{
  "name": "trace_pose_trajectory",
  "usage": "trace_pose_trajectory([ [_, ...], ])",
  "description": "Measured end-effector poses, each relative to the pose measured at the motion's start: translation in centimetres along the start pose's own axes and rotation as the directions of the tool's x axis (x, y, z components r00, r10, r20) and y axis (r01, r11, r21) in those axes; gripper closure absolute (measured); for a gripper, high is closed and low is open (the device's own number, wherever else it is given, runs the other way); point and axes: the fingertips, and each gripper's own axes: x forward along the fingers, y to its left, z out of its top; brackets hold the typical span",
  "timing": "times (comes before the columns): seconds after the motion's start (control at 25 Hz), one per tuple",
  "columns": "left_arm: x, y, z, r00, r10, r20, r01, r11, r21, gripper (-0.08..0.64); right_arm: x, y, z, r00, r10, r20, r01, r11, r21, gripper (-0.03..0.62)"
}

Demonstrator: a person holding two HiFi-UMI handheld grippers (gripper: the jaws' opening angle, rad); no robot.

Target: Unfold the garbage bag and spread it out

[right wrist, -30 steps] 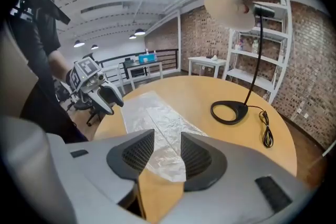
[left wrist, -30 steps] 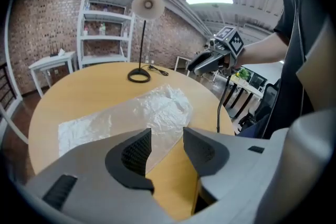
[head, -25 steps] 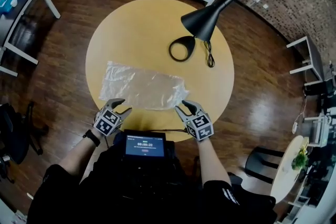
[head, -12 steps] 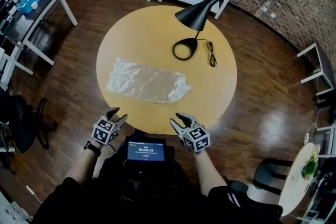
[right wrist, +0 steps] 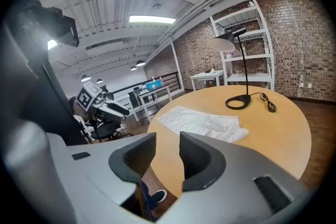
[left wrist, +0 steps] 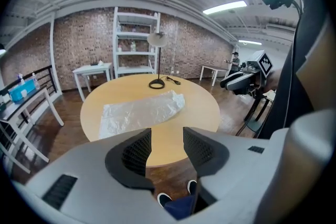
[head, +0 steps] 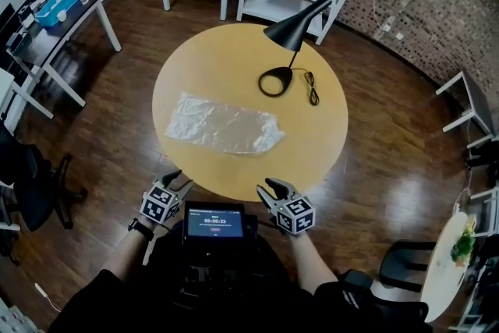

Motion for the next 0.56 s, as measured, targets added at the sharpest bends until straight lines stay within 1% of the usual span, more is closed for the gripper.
trace_pose_trajectory([
  [0.08, -0.6, 0.1, 0.0, 1.0, -0.023, 0.006, 0.023, 1.0, 0.012, 0.366, -0.2, 0.7, 0.7, 0.999, -0.027, 0.019, 0.027, 1.0, 0.01, 0.43],
  [0.16, -1.3, 0.6, -0.2, 0.999, -0.042, 0.008, 0.042, 0.998, 0.041, 0.366, -0.2, 1.6, 1.5, 0.998, -0.056, 0.042, 0.055, 0.998, 0.035, 0.43],
  [0.28, -2.5, 1.9, -0.5, 0.998, -0.066, 0.011, 0.065, 0.995, 0.077, 0.367, 0.4, 3.3, 2.5, 0.994, -0.08, 0.073, 0.075, 0.995, 0.069, 0.431],
  [0.4, -3.7, 2.4, -1.3, 0.996, -0.089, 0.005, 0.089, 0.994, 0.069, 0.367, 1.0, 5.0, 2.4, 0.993, -0.092, 0.071, 0.087, 0.994, 0.064, 0.431],
  [0.56, -5.6, 3.3, -3.0, 0.996, -0.092, -0.016, 0.093, 0.993, 0.068, 0.366, 1.5, 7.5, 2.5, 0.993, -0.097, 0.069, 0.092, 0.993, 0.072, 0.431],
])
